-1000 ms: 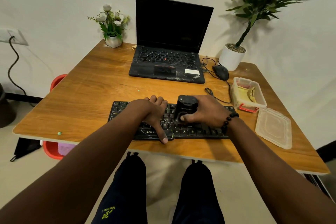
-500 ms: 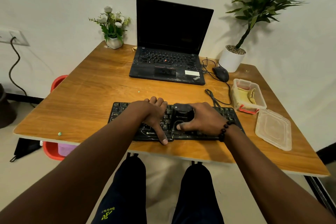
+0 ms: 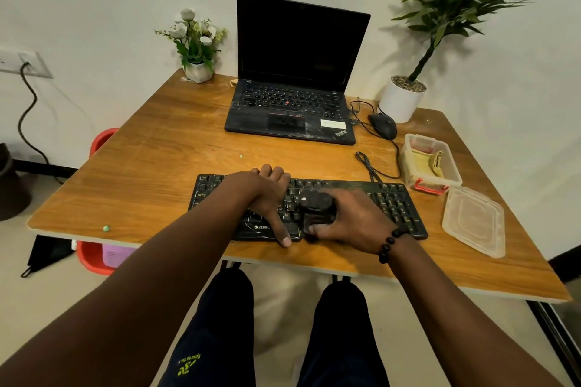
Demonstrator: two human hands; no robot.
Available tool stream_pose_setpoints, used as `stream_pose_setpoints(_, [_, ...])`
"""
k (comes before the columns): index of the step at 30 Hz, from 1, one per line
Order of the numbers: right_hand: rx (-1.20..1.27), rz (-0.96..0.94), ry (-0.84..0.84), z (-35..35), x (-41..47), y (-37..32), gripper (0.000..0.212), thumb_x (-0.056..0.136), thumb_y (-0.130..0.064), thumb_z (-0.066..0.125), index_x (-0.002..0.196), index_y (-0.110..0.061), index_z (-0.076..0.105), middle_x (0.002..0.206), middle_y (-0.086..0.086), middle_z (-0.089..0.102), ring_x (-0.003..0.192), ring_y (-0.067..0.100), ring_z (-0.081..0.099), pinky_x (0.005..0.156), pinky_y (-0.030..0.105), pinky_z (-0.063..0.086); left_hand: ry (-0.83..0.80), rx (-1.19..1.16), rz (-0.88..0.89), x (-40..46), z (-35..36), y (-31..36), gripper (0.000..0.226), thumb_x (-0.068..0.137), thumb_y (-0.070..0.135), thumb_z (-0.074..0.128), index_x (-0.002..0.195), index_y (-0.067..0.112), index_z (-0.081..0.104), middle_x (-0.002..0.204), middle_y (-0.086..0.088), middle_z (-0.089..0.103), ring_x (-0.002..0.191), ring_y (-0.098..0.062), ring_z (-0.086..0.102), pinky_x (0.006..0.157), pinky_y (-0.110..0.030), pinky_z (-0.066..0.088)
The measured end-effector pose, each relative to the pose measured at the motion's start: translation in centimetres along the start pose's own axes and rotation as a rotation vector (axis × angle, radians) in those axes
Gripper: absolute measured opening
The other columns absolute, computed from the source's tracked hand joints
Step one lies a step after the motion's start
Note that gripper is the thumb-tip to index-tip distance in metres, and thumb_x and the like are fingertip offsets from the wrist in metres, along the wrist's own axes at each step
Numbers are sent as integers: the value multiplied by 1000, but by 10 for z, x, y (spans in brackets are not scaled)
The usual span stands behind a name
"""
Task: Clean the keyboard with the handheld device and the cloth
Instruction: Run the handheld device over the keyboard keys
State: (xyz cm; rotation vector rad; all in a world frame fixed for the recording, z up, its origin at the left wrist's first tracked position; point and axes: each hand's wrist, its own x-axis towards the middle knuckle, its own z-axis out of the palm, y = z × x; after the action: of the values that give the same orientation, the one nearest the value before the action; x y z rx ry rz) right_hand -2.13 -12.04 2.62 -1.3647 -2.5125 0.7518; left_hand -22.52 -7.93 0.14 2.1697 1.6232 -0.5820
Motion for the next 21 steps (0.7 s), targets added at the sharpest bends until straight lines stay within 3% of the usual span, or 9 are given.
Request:
stream_pose_setpoints(2, [12,8,17,-3,-1,1,52,73,-33,79,120,-24,60,108,-8,68,97,8,62,85,29,54,-3,-4,2,0,-1,1,151,51,80,79,159,17,-6,165,-4,-5,151,-35,-2,120,-59,18])
stream_pose_setpoints(5, [38,88,208,3,-5,1,50,73,-31,79,119,-23,59,107,-7,68,99,11,62,84,31,53,4,-17,2,-2,1,1,151,52,79,79,158,16,-6,165,-5,-5,150,-35,-2,120,-59,18])
stream_pose_setpoints(9, [146,99,162,15,-18,-5,49,73,-33,80,116,-28,58,100,-18,62,95,3,60,78,17,50,17,-33,19,-5,3,1,149,56,78,79,158,14,-10,165,-6,-9,151,-34,-6,122,-58,15])
stream_pose_setpoints(12, [322,198,376,8,-23,2,44,76,-28,79,115,-29,58,94,-18,59,86,-5,55,68,9,42,5,-39,-7,-9,5,-4,154,57,77,78,156,11,-21,164,-9,-27,149,-36,-26,123,-58,0])
stream_pose_setpoints(14, [312,271,529,12,-24,9,40,76,-25,78,113,-25,60,95,-14,61,85,-2,57,65,7,39,-25,-22,-24,-13,7,-12,157,54,76,80,155,11,-22,163,-8,-28,148,-36,-29,122,-59,-1])
stream_pose_setpoints(18, [173,302,619,48,-29,2,45,74,-27,79,115,-19,61,108,-10,61,99,9,58,83,20,49,13,10,-23,-17,13,-22,159,47,78,82,157,14,-13,165,-9,-3,151,-39,2,120,-59,20])
stream_pose_setpoints(21, [213,298,557,60,-32,-10,30,73,-29,80,95,-30,60,89,-17,60,77,-3,56,65,3,40,83,-6,20,-17,15,-21,155,46,77,83,158,15,-5,162,-10,9,148,-38,15,119,-57,26])
